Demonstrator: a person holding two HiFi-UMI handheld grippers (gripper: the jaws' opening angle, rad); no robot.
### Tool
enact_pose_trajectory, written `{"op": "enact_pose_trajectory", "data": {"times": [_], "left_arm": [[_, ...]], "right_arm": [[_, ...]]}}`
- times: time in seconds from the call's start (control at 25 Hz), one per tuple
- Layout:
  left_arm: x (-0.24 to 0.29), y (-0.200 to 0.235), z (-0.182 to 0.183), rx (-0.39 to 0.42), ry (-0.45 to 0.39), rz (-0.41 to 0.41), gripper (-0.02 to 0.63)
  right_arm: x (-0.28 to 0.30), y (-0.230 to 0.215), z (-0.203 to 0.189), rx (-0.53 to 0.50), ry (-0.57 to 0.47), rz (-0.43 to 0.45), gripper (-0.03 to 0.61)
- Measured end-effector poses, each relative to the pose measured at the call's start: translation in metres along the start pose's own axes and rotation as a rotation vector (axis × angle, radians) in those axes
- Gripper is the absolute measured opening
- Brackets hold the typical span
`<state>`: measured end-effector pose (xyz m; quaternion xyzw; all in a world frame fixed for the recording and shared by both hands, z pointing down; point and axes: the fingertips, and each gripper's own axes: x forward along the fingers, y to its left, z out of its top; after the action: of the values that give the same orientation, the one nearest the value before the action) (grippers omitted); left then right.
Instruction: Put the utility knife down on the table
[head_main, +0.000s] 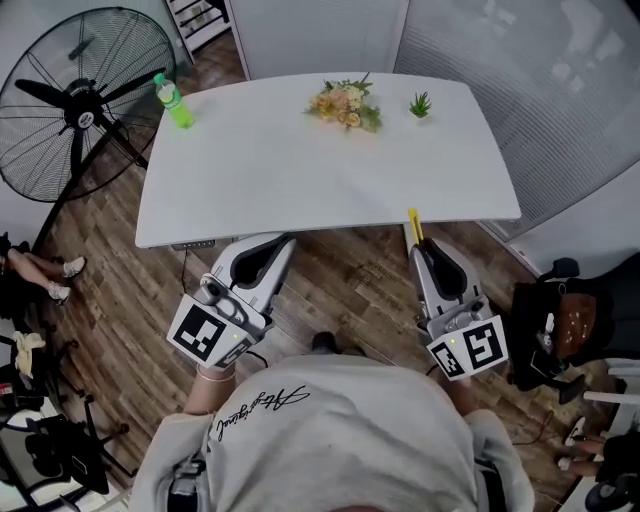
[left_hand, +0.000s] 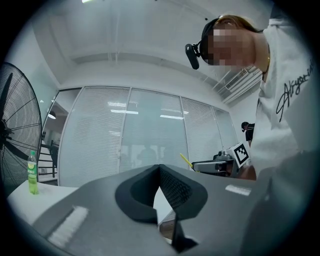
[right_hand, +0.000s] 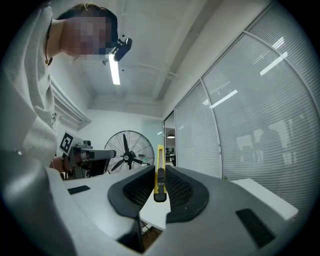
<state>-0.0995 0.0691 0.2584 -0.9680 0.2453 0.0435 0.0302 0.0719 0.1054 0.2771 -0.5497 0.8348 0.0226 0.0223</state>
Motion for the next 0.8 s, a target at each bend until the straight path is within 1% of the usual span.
{"op": "enact_pose_trajectory", "data": {"times": [0.48,0.68,0.8], "left_arm": [[0.001,0.012,-0.008,-0.01,0.01,-0.054,0.0],[0.003,0.018,-0.018,-0.029,0.03,-0.047,0.0],[0.009,0.027,-0.02,-0.035,0.028,-0.034,0.0]], "right_arm": [[0.004,0.006,-0.007,0.019,-0.012,-0.062,0.066],[0.01,0.006,-0.013,0.034,-0.002,-0.056,0.066],[0.02,0.001,-0.016,0.037,-0.002,-0.051,0.066]]}}
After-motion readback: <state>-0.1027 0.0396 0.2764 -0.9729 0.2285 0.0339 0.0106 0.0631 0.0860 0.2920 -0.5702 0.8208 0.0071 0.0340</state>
